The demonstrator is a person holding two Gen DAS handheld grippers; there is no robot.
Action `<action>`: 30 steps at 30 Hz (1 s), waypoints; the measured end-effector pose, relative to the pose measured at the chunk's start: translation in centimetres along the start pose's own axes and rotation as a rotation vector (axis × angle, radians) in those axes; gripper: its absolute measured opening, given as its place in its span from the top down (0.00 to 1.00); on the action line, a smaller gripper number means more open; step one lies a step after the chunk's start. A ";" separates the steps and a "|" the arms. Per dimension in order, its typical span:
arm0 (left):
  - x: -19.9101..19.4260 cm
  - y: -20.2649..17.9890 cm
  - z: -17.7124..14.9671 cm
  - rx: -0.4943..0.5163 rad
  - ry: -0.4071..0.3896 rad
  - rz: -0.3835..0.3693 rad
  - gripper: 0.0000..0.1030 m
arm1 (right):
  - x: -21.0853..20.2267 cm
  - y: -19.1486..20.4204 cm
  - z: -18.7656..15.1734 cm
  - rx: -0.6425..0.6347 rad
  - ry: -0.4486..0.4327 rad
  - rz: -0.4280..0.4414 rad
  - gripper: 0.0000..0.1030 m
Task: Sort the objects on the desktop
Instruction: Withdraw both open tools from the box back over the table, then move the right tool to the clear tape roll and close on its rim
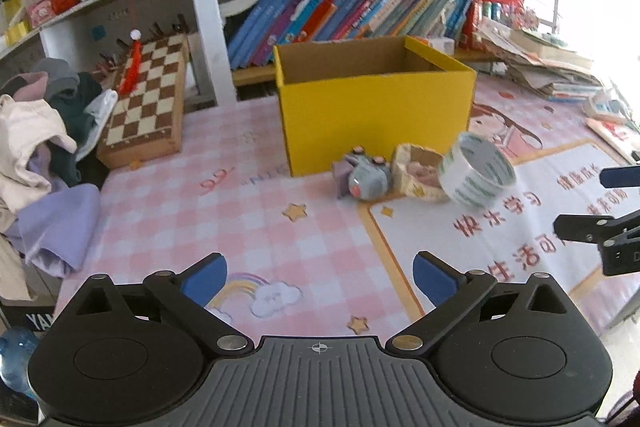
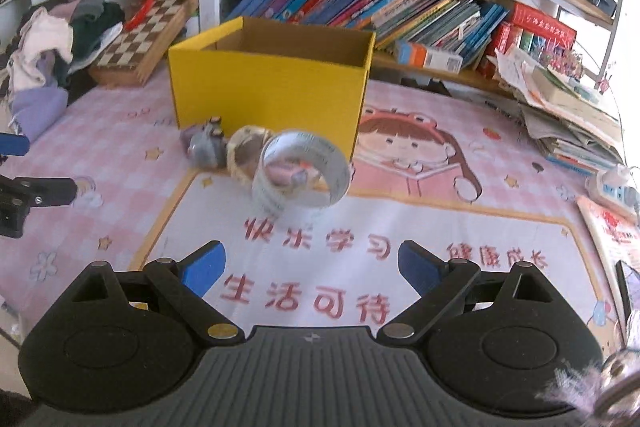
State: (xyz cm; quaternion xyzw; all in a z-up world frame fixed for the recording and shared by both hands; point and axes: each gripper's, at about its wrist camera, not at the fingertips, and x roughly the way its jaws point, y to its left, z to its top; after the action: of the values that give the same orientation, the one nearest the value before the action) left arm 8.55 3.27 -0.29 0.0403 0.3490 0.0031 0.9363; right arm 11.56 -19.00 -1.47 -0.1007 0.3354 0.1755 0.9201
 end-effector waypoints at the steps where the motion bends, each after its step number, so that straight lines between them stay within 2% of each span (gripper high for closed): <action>1: 0.1 -0.2 -0.2 0.004 0.009 -0.007 0.02 | 0.1 0.2 -0.2 0.000 0.013 0.003 0.09; 6: 0.6 -1.7 -1.1 0.037 0.050 -0.051 0.02 | 0.9 1.6 -1.2 -0.036 0.084 0.021 0.09; 13: 0.8 -3.0 -1.4 0.078 0.067 -0.087 0.02 | 1.1 3.0 -1.4 -0.110 0.102 0.065 0.09; 21: 1.1 -2.7 -0.8 0.061 0.055 -0.069 0.02 | 1.6 2.4 -0.7 -0.105 0.097 0.058 0.11; 27: 1.5 -3.5 -0.6 0.121 0.038 -0.050 0.02 | 2.3 2.2 -0.1 -0.123 0.097 0.063 0.11; 30: 1.8 -3.7 -0.2 0.116 0.037 -0.058 0.02 | 2.8 1.9 0.2 -0.125 0.101 0.065 0.11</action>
State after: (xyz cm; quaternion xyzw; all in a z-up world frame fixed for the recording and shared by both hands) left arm 9.71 -0.30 -1.95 0.0843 0.3670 -0.0436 0.9254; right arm 12.93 -16.46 -3.27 -0.1556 0.3726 0.2204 0.8879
